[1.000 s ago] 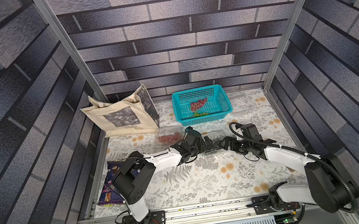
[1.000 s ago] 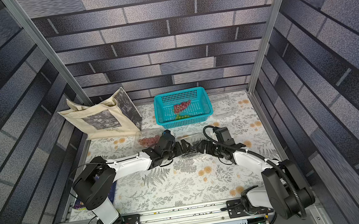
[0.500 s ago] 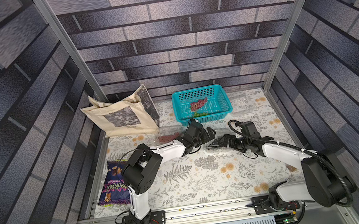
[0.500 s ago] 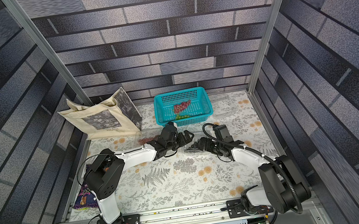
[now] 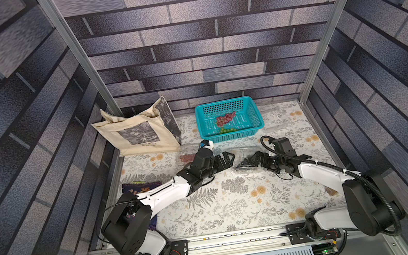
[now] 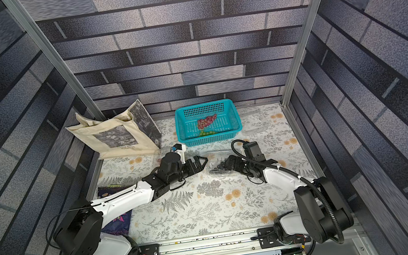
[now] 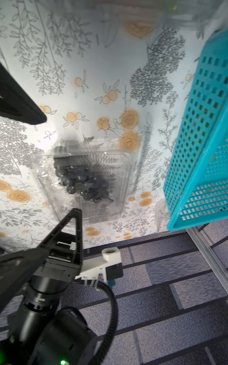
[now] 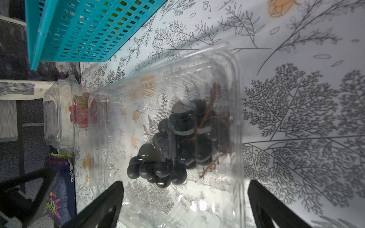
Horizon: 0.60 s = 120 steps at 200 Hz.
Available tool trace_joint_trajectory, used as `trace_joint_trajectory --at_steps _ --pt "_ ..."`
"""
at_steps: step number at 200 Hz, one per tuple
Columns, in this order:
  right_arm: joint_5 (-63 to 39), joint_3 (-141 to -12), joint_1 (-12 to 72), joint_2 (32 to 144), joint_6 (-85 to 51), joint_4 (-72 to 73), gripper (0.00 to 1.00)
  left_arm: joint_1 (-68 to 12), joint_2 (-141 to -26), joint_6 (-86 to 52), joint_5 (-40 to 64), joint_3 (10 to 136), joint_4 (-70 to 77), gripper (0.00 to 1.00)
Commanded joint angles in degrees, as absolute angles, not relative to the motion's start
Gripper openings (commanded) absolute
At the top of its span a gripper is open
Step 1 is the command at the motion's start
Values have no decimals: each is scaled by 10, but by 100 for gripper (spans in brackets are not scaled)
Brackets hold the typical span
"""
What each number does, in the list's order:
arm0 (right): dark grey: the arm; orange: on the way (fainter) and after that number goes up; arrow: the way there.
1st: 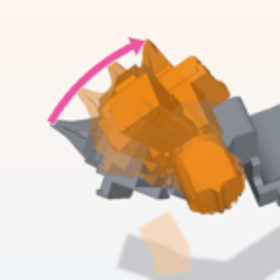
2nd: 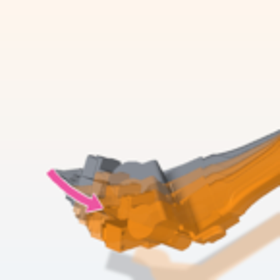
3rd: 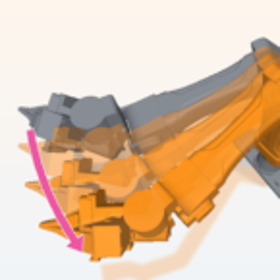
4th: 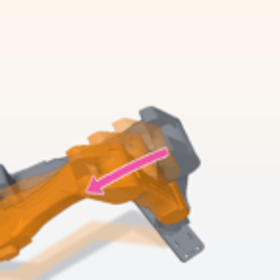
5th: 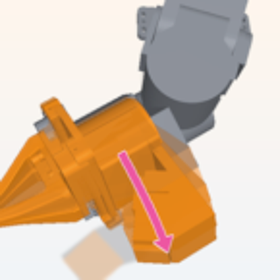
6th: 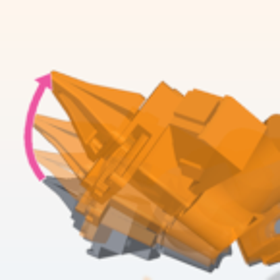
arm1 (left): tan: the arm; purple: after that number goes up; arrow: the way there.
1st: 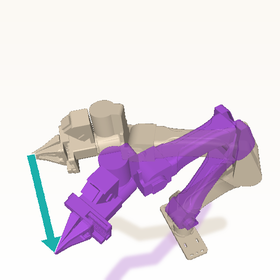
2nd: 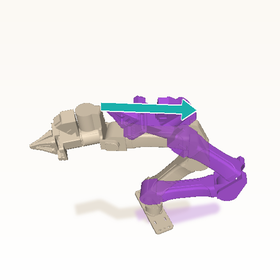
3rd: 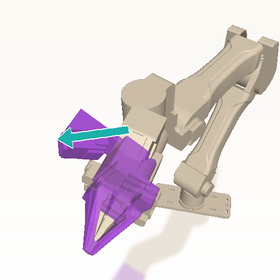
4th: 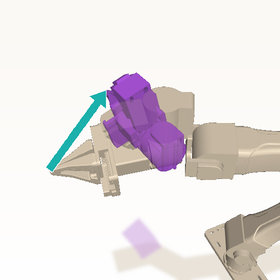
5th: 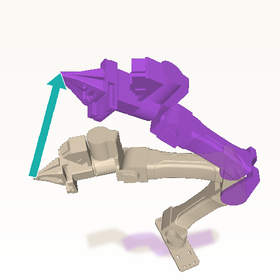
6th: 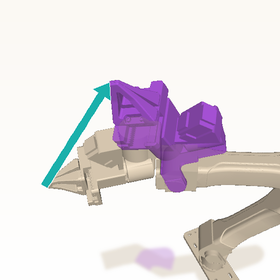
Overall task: Pack grapes into containers
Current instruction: Adjust the packing box at the center of the board, then close the packing box at the center of the board.
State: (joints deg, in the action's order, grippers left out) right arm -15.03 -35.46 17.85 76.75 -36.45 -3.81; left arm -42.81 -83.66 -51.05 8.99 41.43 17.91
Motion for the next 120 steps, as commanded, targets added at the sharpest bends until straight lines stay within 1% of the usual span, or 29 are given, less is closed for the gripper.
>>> trace_joint_trajectory --at_steps 1,21,45,66,80,90,99,111,120 --pt "-144 -381 174 779 -366 -39 100 -445 -844 -540 76 360 265 100" --pt "-144 -392 173 786 -368 -39 100 -467 -867 -543 71 354 298 100" --pt "-154 -394 173 793 -383 -26 100 -477 -889 -563 56 340 344 99" --pt "-159 -393 173 793 -389 -16 99 -476 -903 -574 53 326 383 90" --pt "-164 -394 173 795 -389 -13 99 -474 -910 -579 50 318 400 86" --pt "-167 -394 173 797 -389 -11 99 -472 -916 -582 46 317 405 82" --pt "-167 -393 173 799 -390 -10 98 -471 -920 -584 42 316 407 75" --pt "-168 -392 173 800 -390 -9 98 -470 -926 -592 36 312 417 72" --pt "-170 -391 173 799 -390 -7 98 -467 -930 -598 32 307 425 68"
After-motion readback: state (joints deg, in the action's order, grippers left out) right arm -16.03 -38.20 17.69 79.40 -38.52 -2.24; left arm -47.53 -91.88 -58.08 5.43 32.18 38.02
